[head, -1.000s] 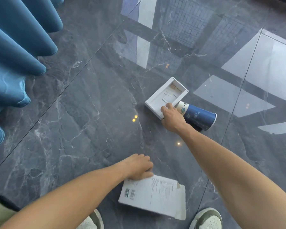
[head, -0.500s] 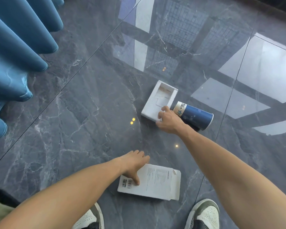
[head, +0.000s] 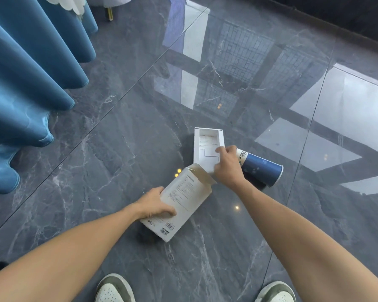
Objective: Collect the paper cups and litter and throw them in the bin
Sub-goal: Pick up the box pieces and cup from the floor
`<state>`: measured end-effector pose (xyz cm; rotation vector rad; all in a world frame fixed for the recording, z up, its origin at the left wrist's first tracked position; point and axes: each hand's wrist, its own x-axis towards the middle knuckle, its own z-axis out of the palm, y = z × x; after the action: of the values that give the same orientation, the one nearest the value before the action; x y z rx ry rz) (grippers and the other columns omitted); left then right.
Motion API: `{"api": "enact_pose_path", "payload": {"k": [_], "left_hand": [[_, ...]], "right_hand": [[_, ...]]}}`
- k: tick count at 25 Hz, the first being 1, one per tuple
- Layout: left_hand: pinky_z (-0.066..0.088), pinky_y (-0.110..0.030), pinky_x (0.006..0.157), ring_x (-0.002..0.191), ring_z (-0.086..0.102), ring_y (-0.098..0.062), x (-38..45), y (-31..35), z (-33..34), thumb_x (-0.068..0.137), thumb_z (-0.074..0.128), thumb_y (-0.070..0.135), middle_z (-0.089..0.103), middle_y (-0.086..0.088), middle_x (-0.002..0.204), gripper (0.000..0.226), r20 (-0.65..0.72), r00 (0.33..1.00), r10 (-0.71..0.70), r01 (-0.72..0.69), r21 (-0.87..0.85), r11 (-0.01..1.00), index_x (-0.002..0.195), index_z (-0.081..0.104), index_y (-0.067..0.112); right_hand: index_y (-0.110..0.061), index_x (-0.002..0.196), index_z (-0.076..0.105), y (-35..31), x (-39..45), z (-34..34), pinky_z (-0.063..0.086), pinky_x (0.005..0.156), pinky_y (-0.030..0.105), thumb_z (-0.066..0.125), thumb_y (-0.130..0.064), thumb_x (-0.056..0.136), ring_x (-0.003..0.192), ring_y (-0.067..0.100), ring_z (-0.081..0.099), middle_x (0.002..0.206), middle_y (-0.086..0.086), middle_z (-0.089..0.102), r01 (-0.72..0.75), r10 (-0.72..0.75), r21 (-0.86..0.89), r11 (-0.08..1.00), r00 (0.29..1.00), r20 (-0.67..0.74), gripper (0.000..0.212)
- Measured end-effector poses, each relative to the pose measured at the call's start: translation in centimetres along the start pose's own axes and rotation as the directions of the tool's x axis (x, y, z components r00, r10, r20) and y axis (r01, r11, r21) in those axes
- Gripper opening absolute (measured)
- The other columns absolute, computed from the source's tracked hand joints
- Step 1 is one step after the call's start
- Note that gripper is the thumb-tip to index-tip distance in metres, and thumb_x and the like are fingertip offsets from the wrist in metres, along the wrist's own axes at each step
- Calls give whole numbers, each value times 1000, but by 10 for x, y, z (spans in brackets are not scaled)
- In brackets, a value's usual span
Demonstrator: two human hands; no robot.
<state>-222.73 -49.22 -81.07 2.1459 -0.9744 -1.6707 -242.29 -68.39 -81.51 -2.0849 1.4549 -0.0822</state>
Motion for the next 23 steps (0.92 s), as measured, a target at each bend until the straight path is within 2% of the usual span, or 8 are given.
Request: {"api": "enact_pose_path", "payload": {"k": [2, 5, 8, 10, 12, 18, 20, 23], "left_hand": [[64, -37, 85, 95, 77, -19, 4, 4, 0, 75, 86, 16, 80, -1, 106, 40, -25, 999, -25, 19, -191, 981, 112, 69, 17], [65, -43, 86, 94, 79, -25, 17, 16, 5, 81, 85, 21, 81, -7, 107, 38, -130, 986, -104, 46, -391, 919, 116, 71, 15], [64, -35, 72, 93, 77, -22, 24, 42, 8, 93, 73, 49, 79, -8, 109, 44, -209, 966, -156, -3, -607, 795, 119, 68, 14], [55, -23, 67, 93, 73, -14, 25, 66, 6, 94, 53, 71, 76, -2, 111, 63, -224, 966, -129, -42, -631, 775, 121, 64, 16], [46, -18, 68, 88, 66, -3, 27, 85, 6, 94, 42, 78, 72, 4, 110, 68, -233, 966, -114, -61, -631, 773, 121, 59, 17], [48, -27, 70, 95, 68, -13, 36, 106, 17, 82, 82, 51, 73, -2, 114, 68, -152, 984, -87, -45, -699, 713, 132, 54, 13], [47, -29, 71, 95, 65, -13, 37, 106, 23, 84, 82, 37, 70, 0, 110, 63, -136, 987, -89, -31, -695, 718, 134, 52, 13], [46, -28, 71, 94, 65, -15, 37, 106, 24, 70, 81, 36, 70, -1, 110, 71, -109, 992, -69, -21, -668, 744, 131, 55, 12]], "right_hand": [[-13, 139, 46, -14, 6, -13, 52, 95, 45, 50, -4, 89, 101, 27, 53, 136, 10, 36, -112, 127, 227, 967, 990, -56, 50], [-22, 140, 43, -28, 7, -28, 55, 91, 49, 50, -14, 93, 99, 25, 56, 140, 5, 37, -141, 202, 382, 913, 972, -123, 49], [-21, 142, 46, -28, -3, -30, 51, 98, 43, 54, -13, 92, 111, 22, 54, 140, 6, 40, -62, 110, 369, 927, 988, -110, 51], [-17, 142, 49, -22, -16, -23, 44, 102, 31, 56, -10, 90, 117, 17, 50, 138, 6, 44, 18, -1, 299, 954, 998, -58, 53], [-13, 137, 53, -16, -29, -16, 43, 102, 30, 57, -8, 88, 118, 18, 51, 133, 5, 49, 54, -46, 248, 967, 998, -38, 49], [-14, 137, 51, 3, -49, -8, 51, 96, 36, 58, -13, 87, 112, 18, 55, 129, 1, 50, 76, -79, 191, 979, 997, 5, 50], [-18, 129, 59, 12, -50, -9, 53, 94, 35, 58, -21, 91, 106, 13, 58, 123, -3, 55, 71, -69, 216, 974, 998, -15, 39], [-11, 114, 68, 35, -31, -22, 47, 100, 34, 65, -21, 92, 113, 23, 58, 119, 6, 60, 46, 31, 217, 975, 942, -335, 24]]}}
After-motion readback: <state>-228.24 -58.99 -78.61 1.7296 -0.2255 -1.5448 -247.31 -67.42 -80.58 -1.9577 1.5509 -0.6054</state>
